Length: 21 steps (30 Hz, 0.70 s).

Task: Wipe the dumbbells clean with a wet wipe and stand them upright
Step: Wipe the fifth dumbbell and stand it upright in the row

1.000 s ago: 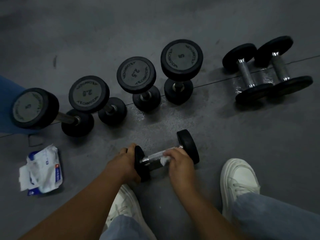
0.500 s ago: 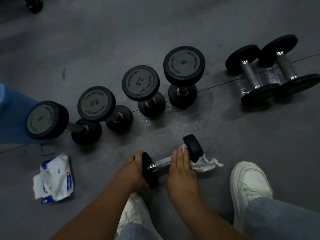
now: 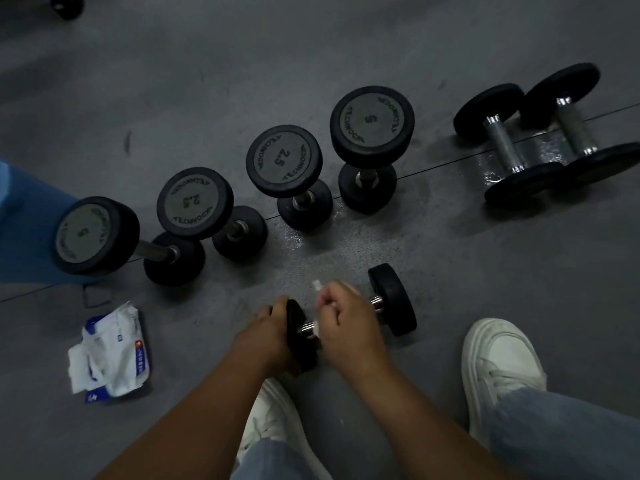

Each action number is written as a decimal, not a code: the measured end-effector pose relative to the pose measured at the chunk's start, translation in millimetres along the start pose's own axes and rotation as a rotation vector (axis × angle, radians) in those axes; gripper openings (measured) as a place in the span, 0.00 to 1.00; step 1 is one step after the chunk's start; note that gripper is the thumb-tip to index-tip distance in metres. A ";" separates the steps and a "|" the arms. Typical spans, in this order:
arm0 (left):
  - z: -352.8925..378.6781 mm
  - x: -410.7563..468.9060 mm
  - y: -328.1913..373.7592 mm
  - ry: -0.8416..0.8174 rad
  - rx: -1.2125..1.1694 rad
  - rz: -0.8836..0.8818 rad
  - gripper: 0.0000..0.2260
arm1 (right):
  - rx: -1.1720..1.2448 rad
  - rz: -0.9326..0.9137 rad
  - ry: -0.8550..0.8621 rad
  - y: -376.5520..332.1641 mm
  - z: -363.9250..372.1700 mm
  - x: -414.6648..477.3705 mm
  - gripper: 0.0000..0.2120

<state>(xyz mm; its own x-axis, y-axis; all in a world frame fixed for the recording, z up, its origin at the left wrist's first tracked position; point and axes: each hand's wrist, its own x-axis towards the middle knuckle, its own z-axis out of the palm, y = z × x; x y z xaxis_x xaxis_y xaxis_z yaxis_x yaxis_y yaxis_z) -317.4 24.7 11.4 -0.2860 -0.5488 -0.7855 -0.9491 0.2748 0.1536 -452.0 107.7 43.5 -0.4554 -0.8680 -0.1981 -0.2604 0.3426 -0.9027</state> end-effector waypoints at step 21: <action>-1.4 2.5 -3.2 -0.008 0.022 0.016 0.59 | -0.606 0.279 -0.152 62.3 8.5 -28.0 0.34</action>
<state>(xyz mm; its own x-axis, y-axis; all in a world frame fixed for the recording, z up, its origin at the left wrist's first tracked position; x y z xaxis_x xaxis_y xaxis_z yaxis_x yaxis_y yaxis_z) -315.3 21.3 9.8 -0.2997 -0.5376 -0.7881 -0.9414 0.3004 0.1531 -448.2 150.3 -10.5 -0.4615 -0.7439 -0.4833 -0.6016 0.6628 -0.4458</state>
